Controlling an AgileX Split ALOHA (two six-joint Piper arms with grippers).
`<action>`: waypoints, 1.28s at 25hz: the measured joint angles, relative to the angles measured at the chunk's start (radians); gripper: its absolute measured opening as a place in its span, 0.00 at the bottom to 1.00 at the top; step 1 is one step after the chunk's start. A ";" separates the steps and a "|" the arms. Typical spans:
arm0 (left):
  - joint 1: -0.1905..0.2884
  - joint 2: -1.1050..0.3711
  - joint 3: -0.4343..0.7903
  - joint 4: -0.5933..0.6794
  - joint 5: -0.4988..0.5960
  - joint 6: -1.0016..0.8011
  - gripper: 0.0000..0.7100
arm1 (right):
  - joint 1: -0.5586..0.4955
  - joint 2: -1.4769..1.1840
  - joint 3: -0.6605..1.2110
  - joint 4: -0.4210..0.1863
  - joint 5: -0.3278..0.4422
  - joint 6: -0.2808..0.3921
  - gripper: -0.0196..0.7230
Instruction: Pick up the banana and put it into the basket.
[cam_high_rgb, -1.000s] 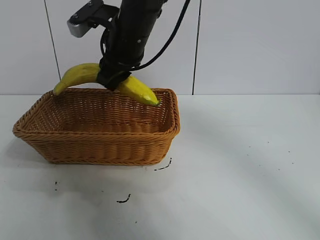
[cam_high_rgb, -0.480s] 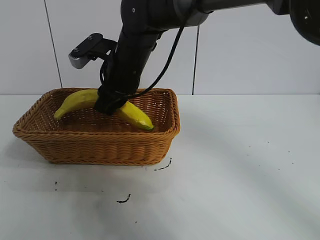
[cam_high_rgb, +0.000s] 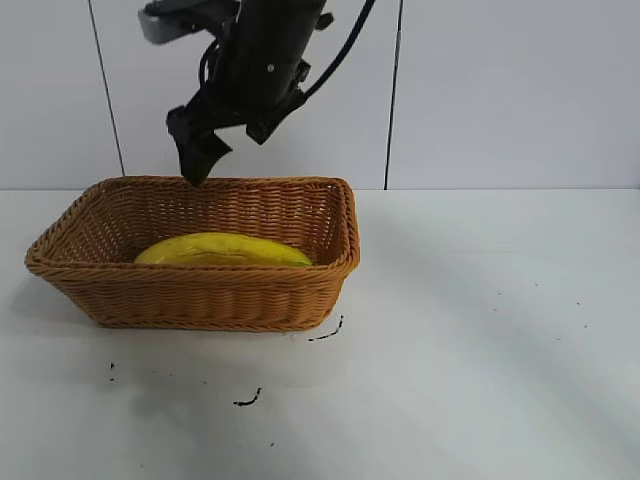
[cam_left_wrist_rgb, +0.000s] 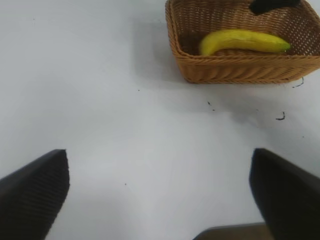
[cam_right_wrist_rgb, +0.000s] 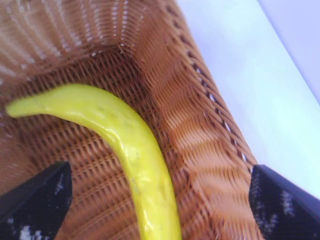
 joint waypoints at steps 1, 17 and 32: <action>0.000 0.000 0.000 0.000 0.000 0.000 0.98 | -0.037 0.000 0.000 -0.002 0.011 0.015 0.95; 0.000 0.000 0.000 0.000 0.000 0.000 0.98 | -0.525 0.002 0.001 -0.002 0.203 0.061 0.95; 0.000 0.000 0.000 0.000 0.000 0.000 0.98 | -0.528 -0.516 0.689 0.002 0.204 0.042 0.95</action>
